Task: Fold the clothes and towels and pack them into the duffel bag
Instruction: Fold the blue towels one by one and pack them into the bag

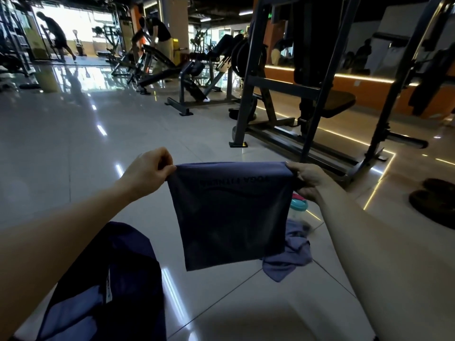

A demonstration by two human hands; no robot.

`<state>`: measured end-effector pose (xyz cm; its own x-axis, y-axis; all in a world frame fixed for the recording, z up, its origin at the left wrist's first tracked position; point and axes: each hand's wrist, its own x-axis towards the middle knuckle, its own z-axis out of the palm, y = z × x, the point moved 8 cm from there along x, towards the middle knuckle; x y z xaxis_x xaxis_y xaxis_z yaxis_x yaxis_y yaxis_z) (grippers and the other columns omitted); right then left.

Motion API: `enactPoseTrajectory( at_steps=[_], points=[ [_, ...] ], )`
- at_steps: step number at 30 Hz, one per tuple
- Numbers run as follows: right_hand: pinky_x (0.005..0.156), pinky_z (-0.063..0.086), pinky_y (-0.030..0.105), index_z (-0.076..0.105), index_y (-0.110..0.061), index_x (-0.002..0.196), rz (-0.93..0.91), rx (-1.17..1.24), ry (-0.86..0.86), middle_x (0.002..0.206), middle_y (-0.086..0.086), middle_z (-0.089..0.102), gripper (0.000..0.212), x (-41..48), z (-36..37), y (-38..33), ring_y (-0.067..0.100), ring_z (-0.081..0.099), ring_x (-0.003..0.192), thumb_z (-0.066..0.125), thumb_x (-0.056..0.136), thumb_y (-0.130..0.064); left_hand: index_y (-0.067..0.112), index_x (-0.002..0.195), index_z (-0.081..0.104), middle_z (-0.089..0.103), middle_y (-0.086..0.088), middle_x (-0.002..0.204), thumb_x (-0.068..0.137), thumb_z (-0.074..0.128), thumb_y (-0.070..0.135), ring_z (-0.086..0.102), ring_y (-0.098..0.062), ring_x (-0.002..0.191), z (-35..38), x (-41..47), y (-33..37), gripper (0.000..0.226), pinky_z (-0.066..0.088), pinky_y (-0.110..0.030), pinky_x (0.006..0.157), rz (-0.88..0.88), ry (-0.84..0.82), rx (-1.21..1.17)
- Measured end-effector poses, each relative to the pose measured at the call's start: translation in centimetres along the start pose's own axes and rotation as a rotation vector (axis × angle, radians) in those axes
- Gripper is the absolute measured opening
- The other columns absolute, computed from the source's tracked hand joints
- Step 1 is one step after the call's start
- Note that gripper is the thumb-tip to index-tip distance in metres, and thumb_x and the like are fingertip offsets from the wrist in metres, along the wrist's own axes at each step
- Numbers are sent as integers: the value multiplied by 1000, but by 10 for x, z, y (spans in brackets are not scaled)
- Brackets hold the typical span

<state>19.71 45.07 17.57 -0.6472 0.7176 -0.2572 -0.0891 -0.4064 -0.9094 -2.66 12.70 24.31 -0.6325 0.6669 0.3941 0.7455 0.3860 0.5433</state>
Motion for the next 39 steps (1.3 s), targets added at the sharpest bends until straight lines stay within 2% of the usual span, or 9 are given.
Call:
enactPoseTrajectory(
  at_steps=[3,5,9,13,18,22,28,32,39],
  points=[
    [91,57,36,67,1,108,38,-202,-42,109,18,69,18,-10,2,4,27,69,102,62,97,-12,23,102,64,67,5,82,98,63,16,64,-16,80,8,-2,-16,7,49,-33,74,-22,-46,90],
    [89,56,34,68,-1,105,69,-286,-99,109,16,69,16,-14,2,10,24,67,99,64,96,-13,24,97,69,65,9,83,97,62,17,63,-17,82,16,-5,-27,10,46,-32,74,-42,-104,163],
    [112,41,41,69,0,110,121,-267,-201,114,20,61,19,-17,3,20,29,52,106,65,94,-9,24,91,65,65,5,83,99,60,18,62,-17,80,25,-8,-39,11,47,-34,71,-90,-150,155],
    [95,52,35,68,-4,99,66,-237,-269,100,14,68,8,-22,10,16,23,64,94,63,93,-2,21,91,67,69,0,83,99,60,16,65,-19,81,27,-9,-42,11,53,-37,76,-131,-178,66],
    [68,56,26,63,-6,90,-35,-200,-234,91,11,63,9,-18,11,11,20,62,80,64,90,2,16,90,70,71,-3,84,97,65,16,67,-18,81,31,-12,-44,9,50,-29,72,-195,-189,-44],
    [78,58,35,63,-7,89,-141,-218,-213,91,11,66,14,-24,15,1,24,65,88,65,87,7,15,90,71,71,-4,85,97,66,16,66,-17,79,31,-12,-46,9,49,-29,72,-228,-186,-103],
    [79,57,32,68,4,104,-229,-286,-147,96,12,71,19,-21,12,-9,24,70,94,69,85,3,15,90,72,72,-7,85,96,67,18,68,-21,81,30,-13,-50,9,52,-31,73,-247,-166,-132],
    [78,57,30,69,3,105,-263,-277,-128,98,12,71,17,-23,12,-15,23,70,93,69,87,1,14,89,72,72,-8,85,97,66,17,68,-24,83,34,-13,-49,11,52,-31,73,-252,-172,-151],
    [76,57,28,66,1,118,-175,-299,-99,113,13,66,24,-24,3,-13,23,66,103,61,95,0,16,86,68,70,-10,82,99,62,17,66,-33,85,42,-13,-34,14,54,-50,86,-140,-194,-124]
  ],
)
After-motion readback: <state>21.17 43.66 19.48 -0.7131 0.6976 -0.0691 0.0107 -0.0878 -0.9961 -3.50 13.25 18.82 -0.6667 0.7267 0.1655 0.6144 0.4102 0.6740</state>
